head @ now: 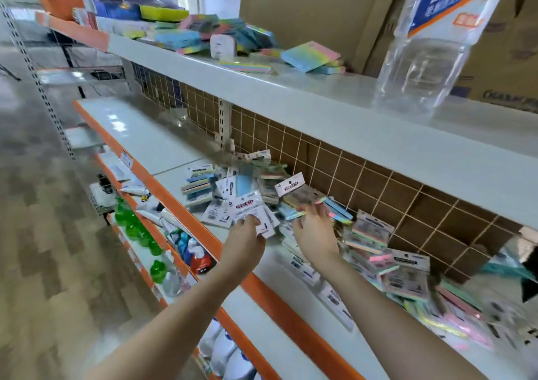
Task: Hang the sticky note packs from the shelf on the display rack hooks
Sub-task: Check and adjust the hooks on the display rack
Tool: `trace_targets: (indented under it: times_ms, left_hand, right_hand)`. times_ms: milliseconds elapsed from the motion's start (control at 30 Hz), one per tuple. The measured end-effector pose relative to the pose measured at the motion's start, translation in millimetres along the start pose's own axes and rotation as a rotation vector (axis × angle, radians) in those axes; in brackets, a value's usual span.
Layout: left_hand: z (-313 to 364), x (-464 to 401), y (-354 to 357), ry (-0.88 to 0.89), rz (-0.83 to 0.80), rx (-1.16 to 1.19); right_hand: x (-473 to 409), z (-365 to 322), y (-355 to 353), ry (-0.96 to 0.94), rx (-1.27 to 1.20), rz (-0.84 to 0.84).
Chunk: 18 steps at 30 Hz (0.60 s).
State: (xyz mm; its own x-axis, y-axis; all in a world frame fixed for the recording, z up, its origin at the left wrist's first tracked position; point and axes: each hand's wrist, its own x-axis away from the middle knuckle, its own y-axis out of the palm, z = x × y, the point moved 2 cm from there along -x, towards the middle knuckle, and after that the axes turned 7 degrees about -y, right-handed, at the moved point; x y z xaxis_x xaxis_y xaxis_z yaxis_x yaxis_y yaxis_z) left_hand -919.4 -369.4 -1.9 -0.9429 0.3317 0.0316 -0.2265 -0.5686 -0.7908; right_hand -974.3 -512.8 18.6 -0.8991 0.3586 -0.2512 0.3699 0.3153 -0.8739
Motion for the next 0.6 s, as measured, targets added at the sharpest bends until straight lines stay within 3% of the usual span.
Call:
trace_targets:
  times_ms: [133,400,600]
  left_hand:
    - [0,-29,10,0.026,-0.016,-0.148]
    - [-18,-72,38,0.174,-0.123,-0.496]
    - [-30,-92,29,0.289,-0.094,-0.39]
  right_hand:
    - [-29,0,7,-0.013,0.076,0.019]
    - [-61,14,38,0.174,0.288,-0.062]
    - [-59,4,59,0.275,0.515,-0.055]
